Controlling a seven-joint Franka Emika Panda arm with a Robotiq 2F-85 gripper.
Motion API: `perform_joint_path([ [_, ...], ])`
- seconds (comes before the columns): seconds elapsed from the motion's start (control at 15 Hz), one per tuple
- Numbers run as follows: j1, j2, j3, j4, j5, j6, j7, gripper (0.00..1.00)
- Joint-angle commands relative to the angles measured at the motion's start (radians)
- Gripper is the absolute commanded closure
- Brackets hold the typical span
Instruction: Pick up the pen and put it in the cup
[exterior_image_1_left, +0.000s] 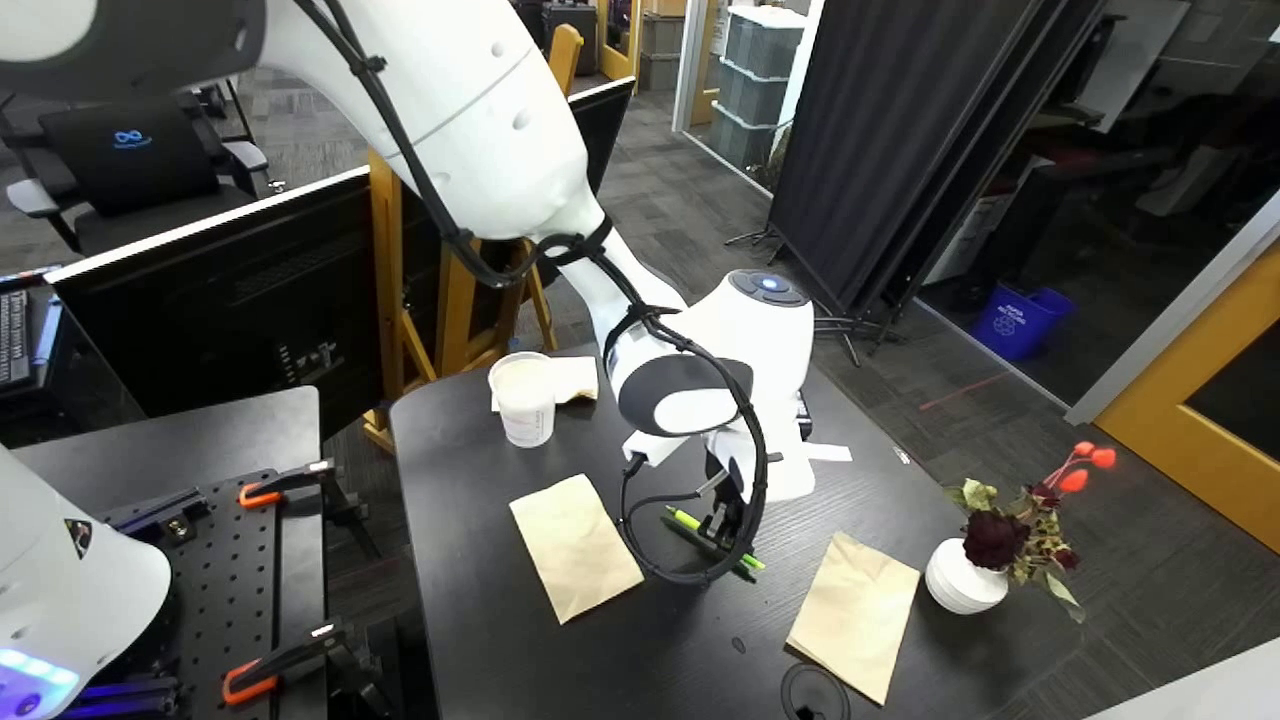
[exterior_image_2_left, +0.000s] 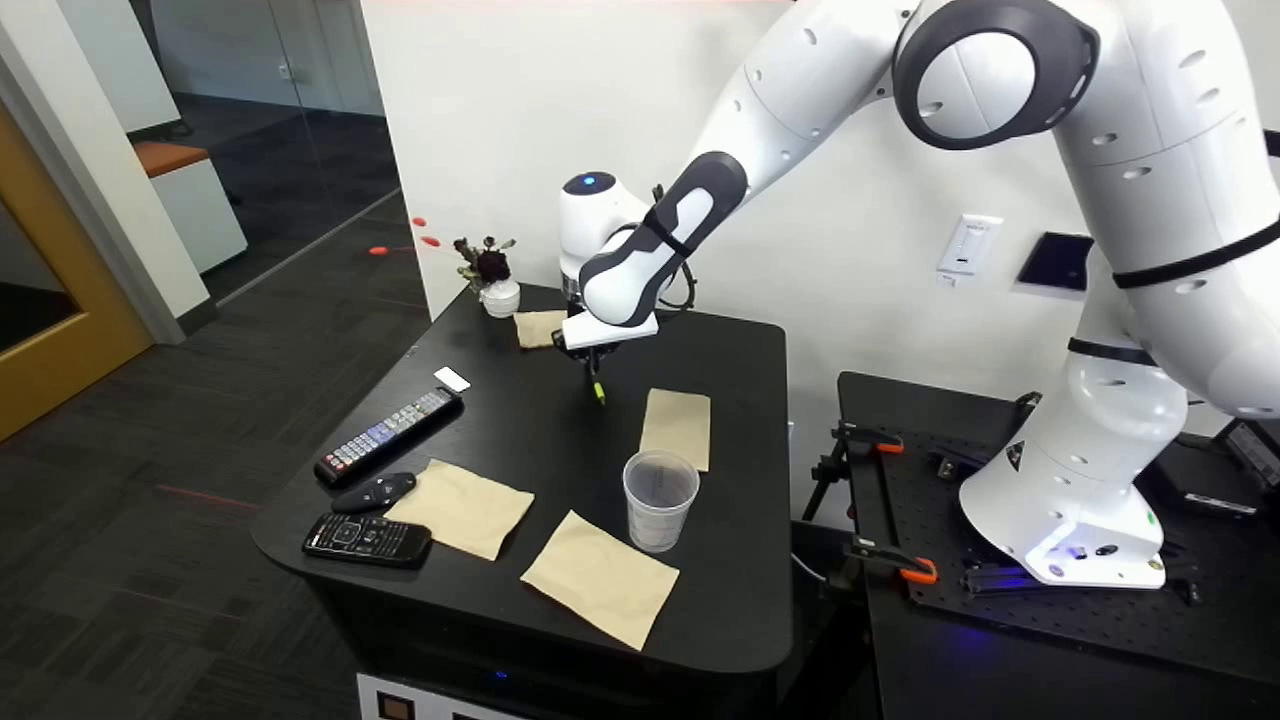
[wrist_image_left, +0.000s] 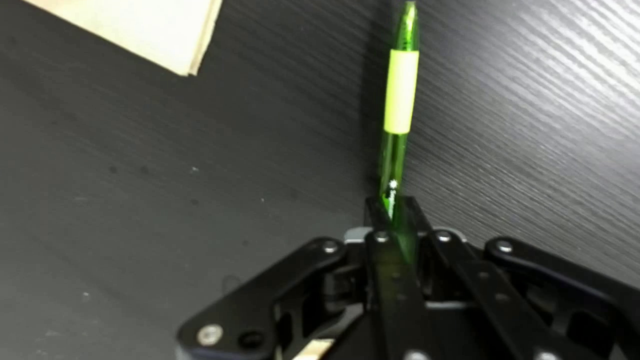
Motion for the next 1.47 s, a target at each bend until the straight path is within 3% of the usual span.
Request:
perform_joint_path([
  [0.0, 0.046, -0.093, -0.038, -0.046, -0.004, 0.040, 0.010, 0.97],
  [0.33, 0.114, -0.217, -0.092, -0.079, -0.060, 0.055, 0.024, 0.97],
  [0.67, 0.101, -0.373, -0.042, -0.136, -0.084, 0.006, -0.055, 0.97],
  [0.93, 0.054, -0.519, 0.042, -0.198, -0.054, -0.061, -0.262, 0.97],
  [1.4, -0.007, -0.751, 0.151, -0.258, 0.079, -0.322, -0.715, 0.97],
])
